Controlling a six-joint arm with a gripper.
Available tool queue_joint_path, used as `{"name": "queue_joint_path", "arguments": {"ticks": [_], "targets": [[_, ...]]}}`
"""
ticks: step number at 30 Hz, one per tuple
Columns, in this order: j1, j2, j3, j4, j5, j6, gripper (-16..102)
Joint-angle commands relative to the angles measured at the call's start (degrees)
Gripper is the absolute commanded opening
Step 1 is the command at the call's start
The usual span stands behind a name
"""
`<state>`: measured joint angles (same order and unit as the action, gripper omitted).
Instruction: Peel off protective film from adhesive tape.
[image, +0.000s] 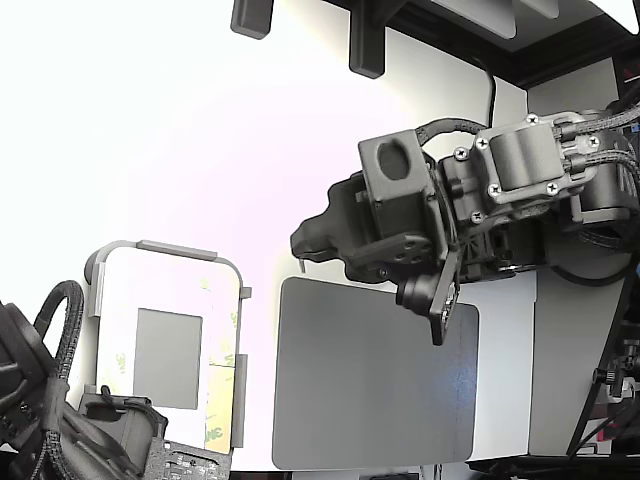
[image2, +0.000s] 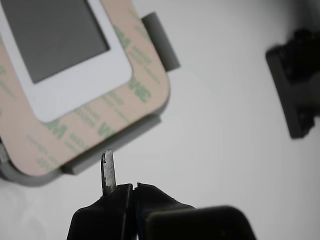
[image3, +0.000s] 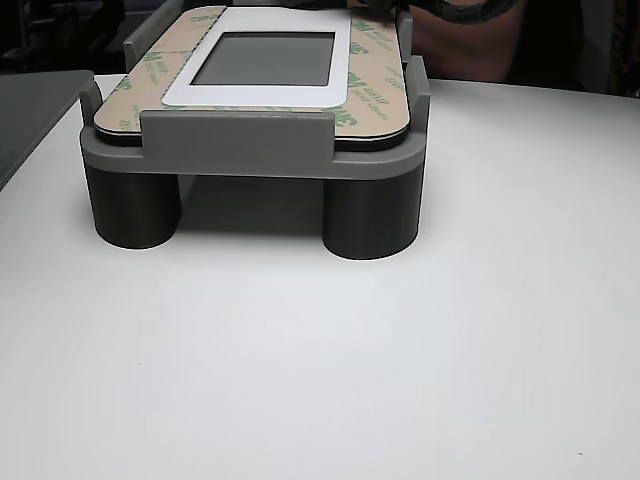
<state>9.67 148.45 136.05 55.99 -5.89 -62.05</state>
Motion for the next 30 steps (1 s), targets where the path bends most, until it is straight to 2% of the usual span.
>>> {"name": "queue_joint_path", "arguments": {"ticks": [1, 11, 18, 30], "targets": [[1.0, 0.0, 0.4, -4.0, 0.0, -7.8, -10], [4.0, -8.8, 0.7, -12.5, -1.5, -23.5, -10], [5.9, -19.2, -4.8, -13.8, -2.5, -30.0, -10], [14.2, -28.1, -6.2, -22.2, 1.1, -33.4, -9]]}}
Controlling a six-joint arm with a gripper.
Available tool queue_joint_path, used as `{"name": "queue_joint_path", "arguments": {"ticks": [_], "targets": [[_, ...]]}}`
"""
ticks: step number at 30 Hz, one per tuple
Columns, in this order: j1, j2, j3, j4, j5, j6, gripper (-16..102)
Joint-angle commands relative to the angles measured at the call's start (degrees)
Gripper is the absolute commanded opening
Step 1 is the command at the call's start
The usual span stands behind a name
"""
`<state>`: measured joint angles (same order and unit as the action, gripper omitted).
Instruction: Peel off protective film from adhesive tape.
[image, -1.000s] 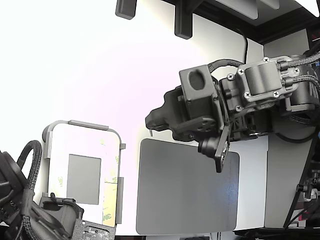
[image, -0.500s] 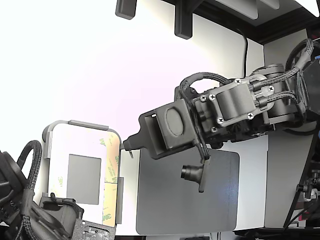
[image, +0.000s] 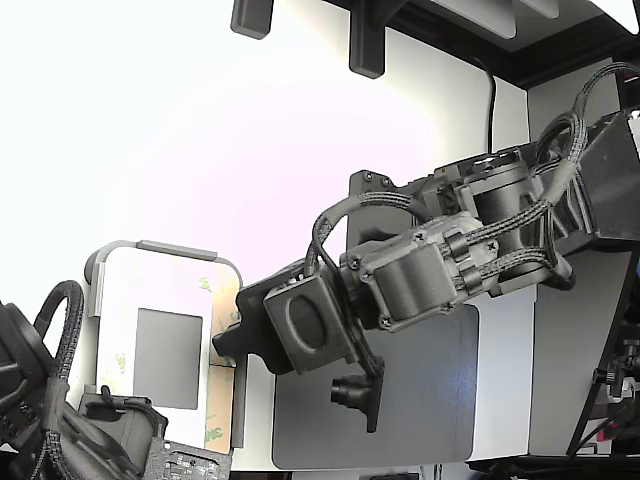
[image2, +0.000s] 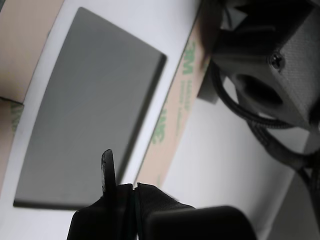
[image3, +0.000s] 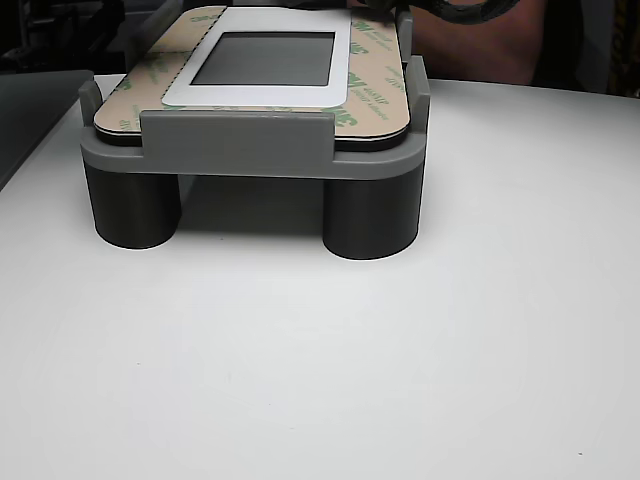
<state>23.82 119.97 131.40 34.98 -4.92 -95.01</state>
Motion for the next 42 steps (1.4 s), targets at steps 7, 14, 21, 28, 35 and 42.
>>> {"name": "queue_joint_path", "arguments": {"ticks": [7, 14, 21, 28, 35, 42], "targets": [[2.6, -2.8, -1.2, -5.7, 1.2, -2.6, -10], [4.0, -6.3, -2.8, -7.3, 1.2, -3.0, -10], [4.8, -10.2, -5.0, -8.3, -0.2, -3.8, -9], [6.0, -12.0, -4.9, -11.2, -0.6, -4.8, -9], [7.1, -13.5, -5.6, -12.1, 0.3, -5.5, -9], [7.3, -14.8, -5.7, -13.2, 0.2, -6.2, -9]]}}
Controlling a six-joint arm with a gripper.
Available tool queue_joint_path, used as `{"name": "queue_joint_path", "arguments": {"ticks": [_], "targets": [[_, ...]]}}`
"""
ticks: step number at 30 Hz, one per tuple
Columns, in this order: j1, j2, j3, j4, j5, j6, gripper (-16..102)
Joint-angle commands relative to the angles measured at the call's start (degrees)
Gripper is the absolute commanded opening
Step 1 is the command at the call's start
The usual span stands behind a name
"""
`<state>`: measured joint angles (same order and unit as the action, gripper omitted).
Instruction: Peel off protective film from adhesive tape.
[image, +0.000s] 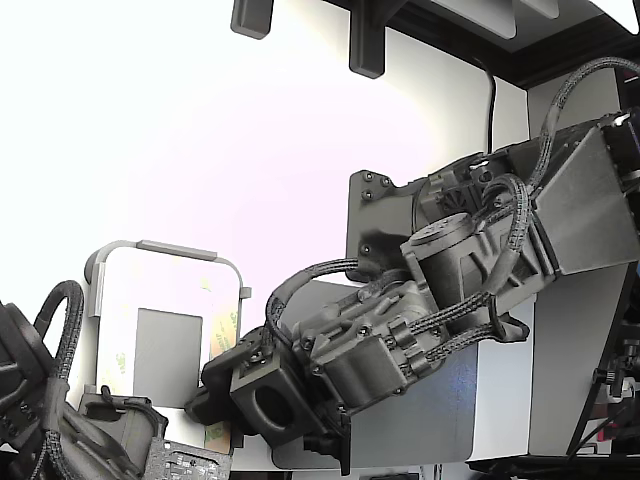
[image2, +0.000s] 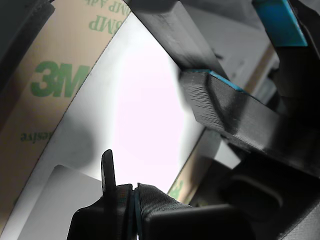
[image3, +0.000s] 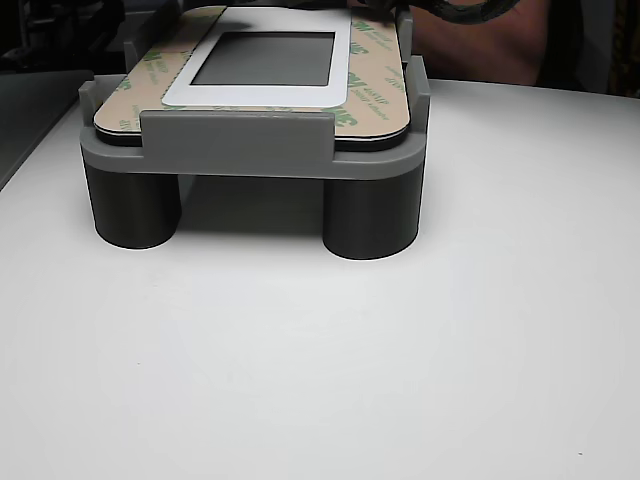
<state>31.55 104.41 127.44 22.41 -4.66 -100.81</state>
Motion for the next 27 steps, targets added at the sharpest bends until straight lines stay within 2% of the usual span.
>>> {"name": "queue_joint_path", "arguments": {"ticks": [1, 27], "targets": [[-0.4, 0.5, -1.8, -0.7, -0.1, -0.4, -9], [1.1, -2.3, -1.7, -3.5, 1.0, -1.8, -9]]}}
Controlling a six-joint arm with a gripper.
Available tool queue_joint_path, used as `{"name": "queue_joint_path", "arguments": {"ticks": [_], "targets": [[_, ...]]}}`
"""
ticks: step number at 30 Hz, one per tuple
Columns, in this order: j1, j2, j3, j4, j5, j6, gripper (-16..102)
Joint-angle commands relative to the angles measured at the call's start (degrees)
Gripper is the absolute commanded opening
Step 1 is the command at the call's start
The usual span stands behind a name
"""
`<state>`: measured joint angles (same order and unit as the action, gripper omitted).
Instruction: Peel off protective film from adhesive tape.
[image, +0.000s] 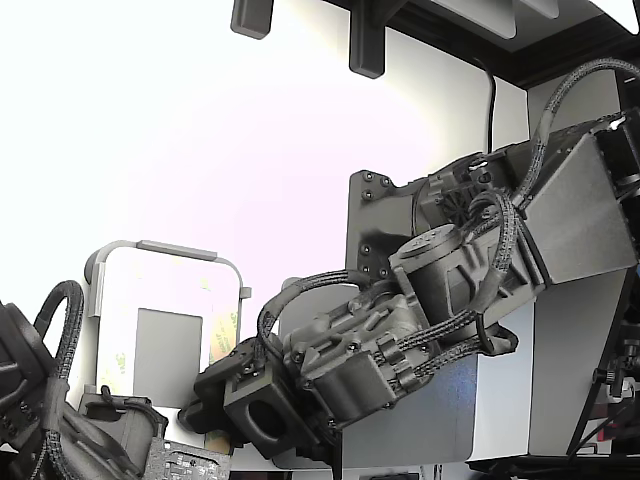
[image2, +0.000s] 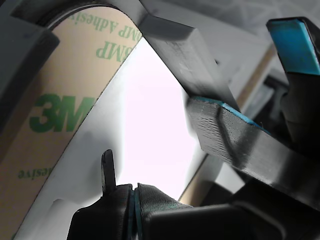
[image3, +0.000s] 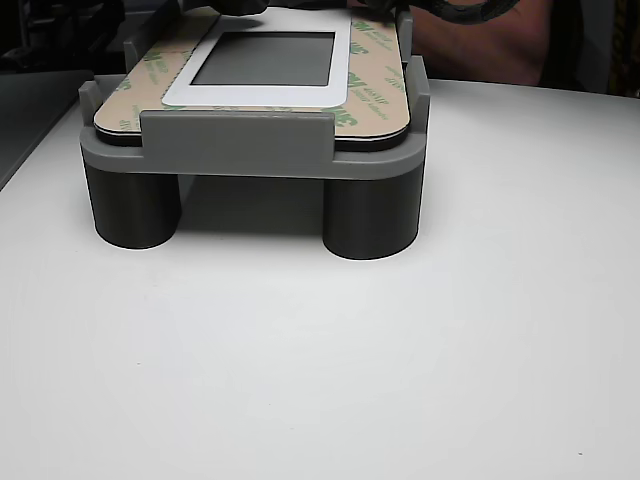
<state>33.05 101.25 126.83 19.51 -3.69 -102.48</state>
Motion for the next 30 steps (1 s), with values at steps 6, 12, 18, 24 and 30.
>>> {"name": "queue_joint_path", "arguments": {"ticks": [6, 12, 18, 24, 30], "targets": [[-0.4, 0.7, -1.1, -0.5, 0.1, -0.2, -9], [-0.3, 0.6, -1.1, -0.1, 0.4, -0.5, -9], [-0.1, 0.6, -1.0, 0.1, 0.6, -0.8, -9], [0.1, 0.6, -1.1, 0.1, 0.6, -0.9, -9], [0.1, 0.6, -1.0, 0.2, 0.6, -0.9, -9]]}}
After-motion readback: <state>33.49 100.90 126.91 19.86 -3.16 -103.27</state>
